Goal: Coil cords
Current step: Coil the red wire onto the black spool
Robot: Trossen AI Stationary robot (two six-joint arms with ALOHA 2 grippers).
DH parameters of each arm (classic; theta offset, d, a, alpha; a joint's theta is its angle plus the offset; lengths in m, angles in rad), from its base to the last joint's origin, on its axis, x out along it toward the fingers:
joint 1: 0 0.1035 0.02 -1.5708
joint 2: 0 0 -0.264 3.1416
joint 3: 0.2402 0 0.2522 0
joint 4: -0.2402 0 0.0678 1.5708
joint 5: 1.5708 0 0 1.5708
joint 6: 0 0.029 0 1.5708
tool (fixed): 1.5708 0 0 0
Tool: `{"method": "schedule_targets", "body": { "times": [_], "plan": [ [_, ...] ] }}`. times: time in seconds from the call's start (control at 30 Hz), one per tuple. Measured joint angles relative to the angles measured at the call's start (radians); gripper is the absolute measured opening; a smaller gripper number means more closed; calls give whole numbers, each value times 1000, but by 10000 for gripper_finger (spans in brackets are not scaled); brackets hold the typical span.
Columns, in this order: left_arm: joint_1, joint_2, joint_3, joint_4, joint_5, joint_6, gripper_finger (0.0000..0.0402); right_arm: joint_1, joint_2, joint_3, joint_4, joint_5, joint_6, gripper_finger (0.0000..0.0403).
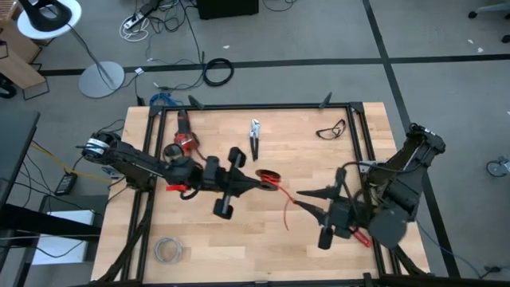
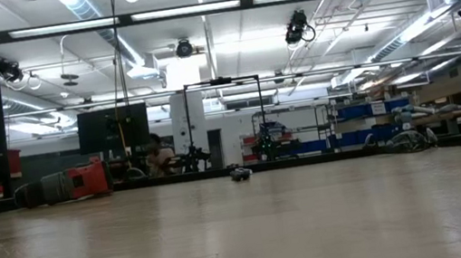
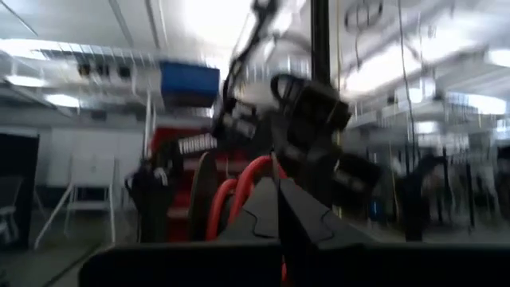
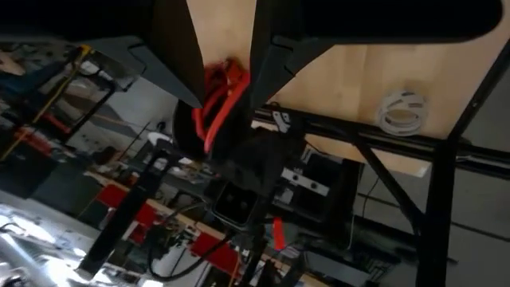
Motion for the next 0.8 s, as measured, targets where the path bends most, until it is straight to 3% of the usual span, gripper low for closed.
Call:
{"method": "schedule_targets", "body": {
  "times": [0.2,0.43,0.63,0.8],
  "plan": [
    [0,-1,-125,300,-19,-27,0,-101,0,0,18,-131,-3,99],
    [-1,-1,-135,311,-17,-30,0,-234,36,0,117,-270,-63,99],
    [-1,-1,-135,315,-10,-16,0,-273,48,0,136,-323,-76,99],
    [-1,-1,-135,315,-12,-13,0,-252,44,0,186,-270,-133,99]
  ]
}}
